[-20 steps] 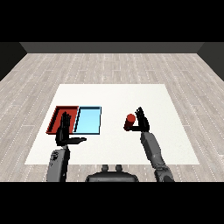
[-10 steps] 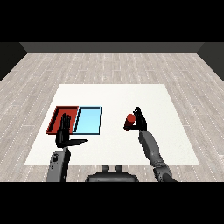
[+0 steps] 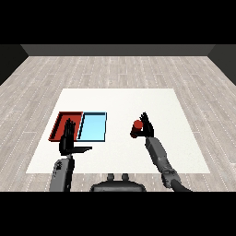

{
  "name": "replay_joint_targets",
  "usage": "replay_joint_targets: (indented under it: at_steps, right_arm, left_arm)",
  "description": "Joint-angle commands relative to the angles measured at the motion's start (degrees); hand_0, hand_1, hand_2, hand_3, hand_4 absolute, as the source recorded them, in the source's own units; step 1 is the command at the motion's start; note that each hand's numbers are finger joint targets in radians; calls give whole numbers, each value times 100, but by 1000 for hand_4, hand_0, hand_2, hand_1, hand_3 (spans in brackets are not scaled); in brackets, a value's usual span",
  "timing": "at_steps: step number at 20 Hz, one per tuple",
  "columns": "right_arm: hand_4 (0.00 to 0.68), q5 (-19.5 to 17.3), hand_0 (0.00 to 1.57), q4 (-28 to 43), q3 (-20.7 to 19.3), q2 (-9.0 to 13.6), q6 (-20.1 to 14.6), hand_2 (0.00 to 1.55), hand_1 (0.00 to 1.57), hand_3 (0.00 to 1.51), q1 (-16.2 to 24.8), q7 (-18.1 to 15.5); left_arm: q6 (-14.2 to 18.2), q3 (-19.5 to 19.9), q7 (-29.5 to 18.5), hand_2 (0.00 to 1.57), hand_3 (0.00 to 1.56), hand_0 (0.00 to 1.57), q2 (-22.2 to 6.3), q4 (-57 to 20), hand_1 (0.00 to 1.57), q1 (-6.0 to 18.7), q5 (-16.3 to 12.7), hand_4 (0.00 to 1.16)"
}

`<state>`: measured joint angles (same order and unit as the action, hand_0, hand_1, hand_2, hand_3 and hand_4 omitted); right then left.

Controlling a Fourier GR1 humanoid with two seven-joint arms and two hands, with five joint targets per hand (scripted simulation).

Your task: Pick the red can and put it in the red box

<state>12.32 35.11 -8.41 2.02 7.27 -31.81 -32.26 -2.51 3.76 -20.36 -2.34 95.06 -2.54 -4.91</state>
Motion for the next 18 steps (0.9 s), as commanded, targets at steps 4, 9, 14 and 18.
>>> replay_joint_targets:
  at_steps: [4, 9, 14, 18]
  right_arm:
    - [0, -37, 0, 292, 163, -193, -267, 0, 0, 0, 25, 269]
    - [0, 33, 0, -779, 210, -195, -336, 0, 0, 0, -525, -226]
    - [0, -52, 0, 77, 269, -197, -280, 0, 0, 0, -50, 143]
    - [0, 291, 808, -220, 412, -199, -682, 921, 808, 800, -328, 185]
  left_arm:
    - [-271, 342, 7, 0, 0, 0, -296, 155, 0, -211, -291, 0]
    - [-187, 392, -65, 0, 0, 0, -293, -512, 0, 364, -201, 0]
    - [-61, 220, -183, 0, 0, 0, -122, -464, 0, 211, -39, 0]
    - [-31, 53, -47, 0, 0, 0, -70, 47, 0, -98, 48, 0]
